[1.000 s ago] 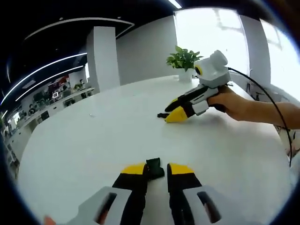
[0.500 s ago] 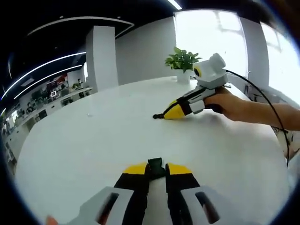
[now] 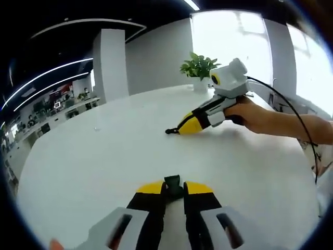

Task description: Snap the two parts of the plastic buckle together until the buckle closes and remains connected.

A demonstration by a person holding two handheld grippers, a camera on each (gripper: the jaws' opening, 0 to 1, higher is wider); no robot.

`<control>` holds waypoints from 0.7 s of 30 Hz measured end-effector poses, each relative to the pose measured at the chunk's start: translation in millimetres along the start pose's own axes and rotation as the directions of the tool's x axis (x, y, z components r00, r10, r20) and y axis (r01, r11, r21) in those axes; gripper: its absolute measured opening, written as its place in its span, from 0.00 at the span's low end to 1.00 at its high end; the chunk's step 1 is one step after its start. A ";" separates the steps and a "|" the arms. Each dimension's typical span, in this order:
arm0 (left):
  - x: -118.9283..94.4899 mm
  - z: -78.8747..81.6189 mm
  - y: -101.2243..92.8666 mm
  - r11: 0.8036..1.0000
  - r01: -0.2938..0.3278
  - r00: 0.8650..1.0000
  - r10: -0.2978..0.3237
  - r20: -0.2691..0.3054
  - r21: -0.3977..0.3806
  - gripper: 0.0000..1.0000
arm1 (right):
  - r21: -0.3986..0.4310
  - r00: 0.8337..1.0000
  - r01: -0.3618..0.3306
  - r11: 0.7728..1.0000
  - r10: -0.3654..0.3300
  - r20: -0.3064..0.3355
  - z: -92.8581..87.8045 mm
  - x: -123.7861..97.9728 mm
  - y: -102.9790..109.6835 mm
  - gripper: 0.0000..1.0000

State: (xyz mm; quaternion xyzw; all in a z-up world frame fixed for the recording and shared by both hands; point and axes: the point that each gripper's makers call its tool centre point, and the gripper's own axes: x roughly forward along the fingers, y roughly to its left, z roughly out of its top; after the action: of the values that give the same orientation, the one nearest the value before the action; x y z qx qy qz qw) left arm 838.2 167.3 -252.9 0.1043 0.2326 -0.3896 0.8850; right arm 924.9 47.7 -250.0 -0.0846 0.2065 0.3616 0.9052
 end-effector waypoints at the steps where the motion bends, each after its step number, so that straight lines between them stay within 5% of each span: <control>1: -1.2 0.3 -0.4 1.000 0.001 1.000 -0.001 0.001 0.001 0.12 | -0.004 1.000 -0.010 1.000 0.010 -0.001 0.3 -0.7 2.3 0.11; 21: -11.8 -4.3 -11.7 0.999 0.040 0.999 -0.040 -0.005 -0.032 0.12 | -0.096 0.990 -0.140 0.985 0.137 -0.043 -14.7 -23.6 29.4 0.11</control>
State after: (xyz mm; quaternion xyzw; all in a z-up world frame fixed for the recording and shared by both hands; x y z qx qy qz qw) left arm 821.3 168.4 -250.9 0.0865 0.2431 -0.4033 0.8779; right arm 884.6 49.9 -253.1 -0.1214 0.2100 0.4319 0.8687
